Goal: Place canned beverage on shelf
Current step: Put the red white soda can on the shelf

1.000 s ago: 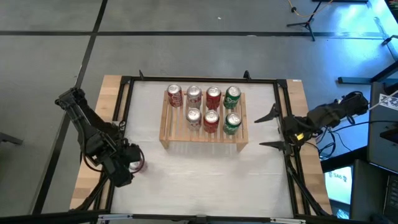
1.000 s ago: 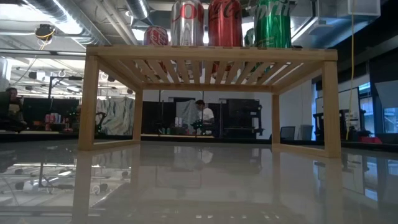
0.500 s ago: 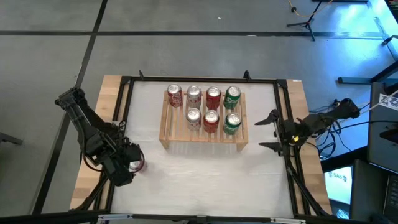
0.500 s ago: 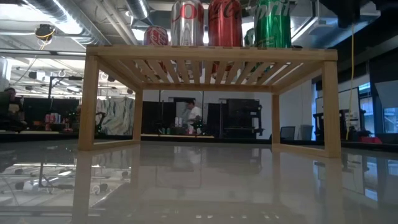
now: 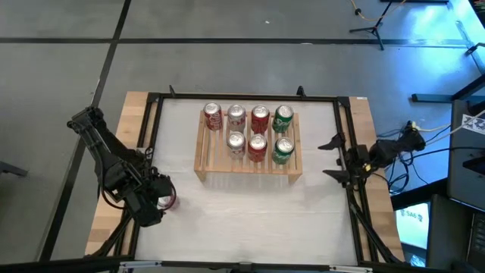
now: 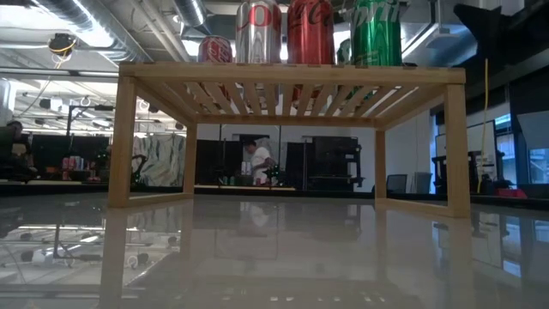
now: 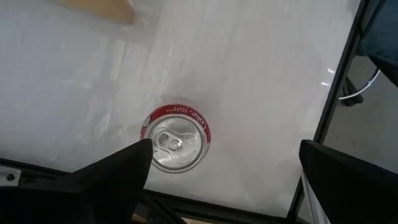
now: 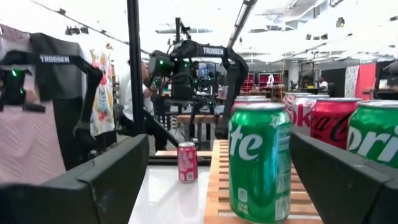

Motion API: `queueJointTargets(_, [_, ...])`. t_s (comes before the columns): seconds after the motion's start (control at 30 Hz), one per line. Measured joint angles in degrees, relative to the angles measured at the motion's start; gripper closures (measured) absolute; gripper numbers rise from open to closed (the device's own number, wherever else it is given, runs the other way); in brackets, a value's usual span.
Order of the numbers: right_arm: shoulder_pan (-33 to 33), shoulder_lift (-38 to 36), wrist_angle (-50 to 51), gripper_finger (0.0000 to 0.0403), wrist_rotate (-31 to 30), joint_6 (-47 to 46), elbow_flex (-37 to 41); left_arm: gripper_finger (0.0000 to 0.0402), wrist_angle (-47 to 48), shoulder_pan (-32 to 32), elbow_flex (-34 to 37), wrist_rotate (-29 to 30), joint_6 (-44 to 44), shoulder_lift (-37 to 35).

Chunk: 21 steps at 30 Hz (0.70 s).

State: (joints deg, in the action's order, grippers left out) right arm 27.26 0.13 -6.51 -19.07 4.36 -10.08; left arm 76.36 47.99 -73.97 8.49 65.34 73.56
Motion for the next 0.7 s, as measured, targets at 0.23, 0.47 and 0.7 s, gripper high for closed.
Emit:
queueJointTargets(0.23, [-0.59, 0.06, -9.14, 0.0022, -0.65, 1.89, 5.77, 0.0007, 0.17, 0.0, 0.02, 0.36, -0.02, 0.0])
queueJointTargets(0.47, [-7.48, 0.11, -14.55, 0.0022, 2.19, 1.48, 9.67, 0.0007, 0.16, -0.01, 0.02, 4.35, -2.03, 0.0])
queueJointTargets(0.7, [-16.29, 0.1, -9.24, 0.0022, 3.67, 0.4, 9.67, 0.0007, 0.15, -0.01, 0.02, 4.42, -2.96, 0.0])
